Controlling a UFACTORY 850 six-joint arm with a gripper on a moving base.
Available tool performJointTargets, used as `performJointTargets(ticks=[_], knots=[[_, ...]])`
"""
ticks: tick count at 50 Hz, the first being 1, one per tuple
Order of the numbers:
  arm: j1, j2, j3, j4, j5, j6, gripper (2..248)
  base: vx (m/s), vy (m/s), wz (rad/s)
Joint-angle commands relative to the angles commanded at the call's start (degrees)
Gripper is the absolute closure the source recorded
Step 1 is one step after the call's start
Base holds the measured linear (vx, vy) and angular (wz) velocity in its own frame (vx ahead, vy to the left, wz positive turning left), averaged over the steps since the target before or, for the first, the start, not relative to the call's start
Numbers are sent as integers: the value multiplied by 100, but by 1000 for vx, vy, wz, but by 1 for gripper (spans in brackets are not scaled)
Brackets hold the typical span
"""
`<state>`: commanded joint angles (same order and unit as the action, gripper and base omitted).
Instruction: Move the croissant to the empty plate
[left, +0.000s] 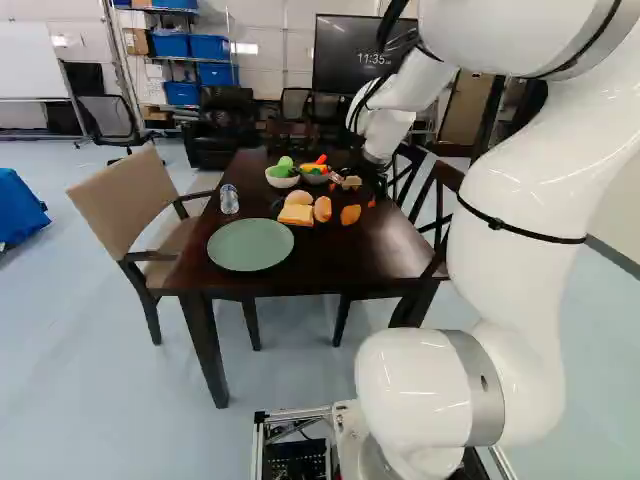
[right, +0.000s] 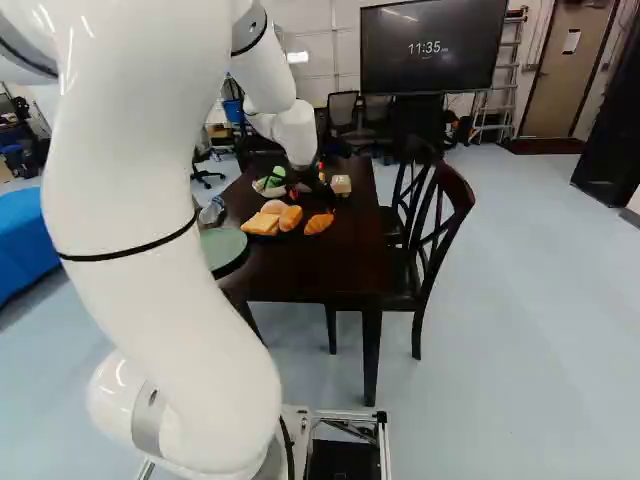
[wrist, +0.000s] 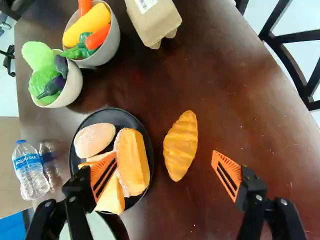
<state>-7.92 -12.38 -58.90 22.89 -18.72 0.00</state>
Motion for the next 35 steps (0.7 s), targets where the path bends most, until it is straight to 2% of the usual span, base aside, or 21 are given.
performJointTargets(ticks=[12,35], knots=[[-88,-131,-153,0,0,0,3,0,0,0],[-88,-153,-180,0,0,0,3,0,0,0]])
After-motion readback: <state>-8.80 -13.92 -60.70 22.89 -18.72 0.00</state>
